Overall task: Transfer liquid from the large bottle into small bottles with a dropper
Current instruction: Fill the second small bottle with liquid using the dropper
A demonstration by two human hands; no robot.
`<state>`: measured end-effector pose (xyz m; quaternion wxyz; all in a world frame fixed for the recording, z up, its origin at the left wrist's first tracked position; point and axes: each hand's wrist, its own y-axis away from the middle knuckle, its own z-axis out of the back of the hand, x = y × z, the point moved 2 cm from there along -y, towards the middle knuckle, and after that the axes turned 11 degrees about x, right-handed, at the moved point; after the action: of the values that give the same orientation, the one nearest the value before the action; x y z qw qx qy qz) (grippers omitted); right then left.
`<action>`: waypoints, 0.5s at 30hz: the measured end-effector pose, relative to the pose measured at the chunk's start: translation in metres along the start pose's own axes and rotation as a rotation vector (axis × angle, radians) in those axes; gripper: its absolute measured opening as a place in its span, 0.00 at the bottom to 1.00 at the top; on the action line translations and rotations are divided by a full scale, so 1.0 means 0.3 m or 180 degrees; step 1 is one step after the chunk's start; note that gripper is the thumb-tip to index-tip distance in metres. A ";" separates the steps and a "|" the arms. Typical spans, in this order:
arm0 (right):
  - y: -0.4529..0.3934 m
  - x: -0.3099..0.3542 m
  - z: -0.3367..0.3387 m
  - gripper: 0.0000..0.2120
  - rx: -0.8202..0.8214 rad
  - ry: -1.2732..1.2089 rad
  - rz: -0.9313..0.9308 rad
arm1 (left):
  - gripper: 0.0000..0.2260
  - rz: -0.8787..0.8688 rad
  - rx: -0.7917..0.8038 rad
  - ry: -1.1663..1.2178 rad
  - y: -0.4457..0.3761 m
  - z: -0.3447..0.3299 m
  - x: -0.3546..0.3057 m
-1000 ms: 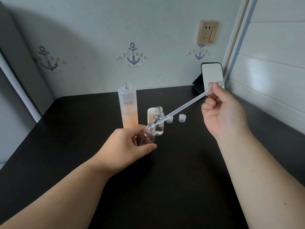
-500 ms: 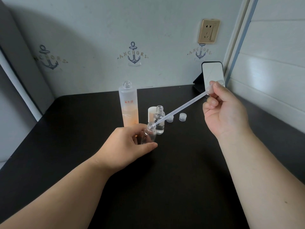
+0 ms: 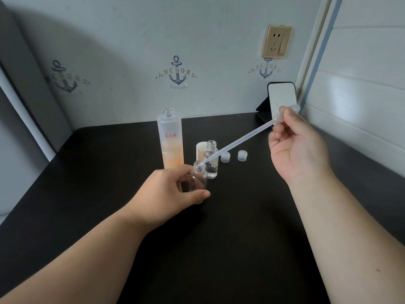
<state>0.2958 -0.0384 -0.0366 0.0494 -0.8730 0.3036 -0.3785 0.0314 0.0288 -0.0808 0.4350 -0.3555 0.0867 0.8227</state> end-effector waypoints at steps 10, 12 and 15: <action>0.008 0.006 0.003 0.06 -0.0321 -0.0259 -0.0131 | 0.15 0.0184 0.0137 -0.0204 -0.010 -0.008 -0.002; 0.009 0.005 0.003 0.06 -0.0363 -0.0267 -0.0143 | 0.15 0.0175 0.0051 -0.0229 -0.009 -0.006 -0.001; 0.009 0.005 0.004 0.07 -0.0405 -0.0290 -0.0158 | 0.21 0.0125 0.0075 -0.0188 0.001 0.002 -0.002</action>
<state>0.2962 -0.0416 -0.0374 -0.0018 -0.8979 0.3028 -0.3195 0.0310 0.0286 -0.0800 0.4254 -0.3240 0.0905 0.8402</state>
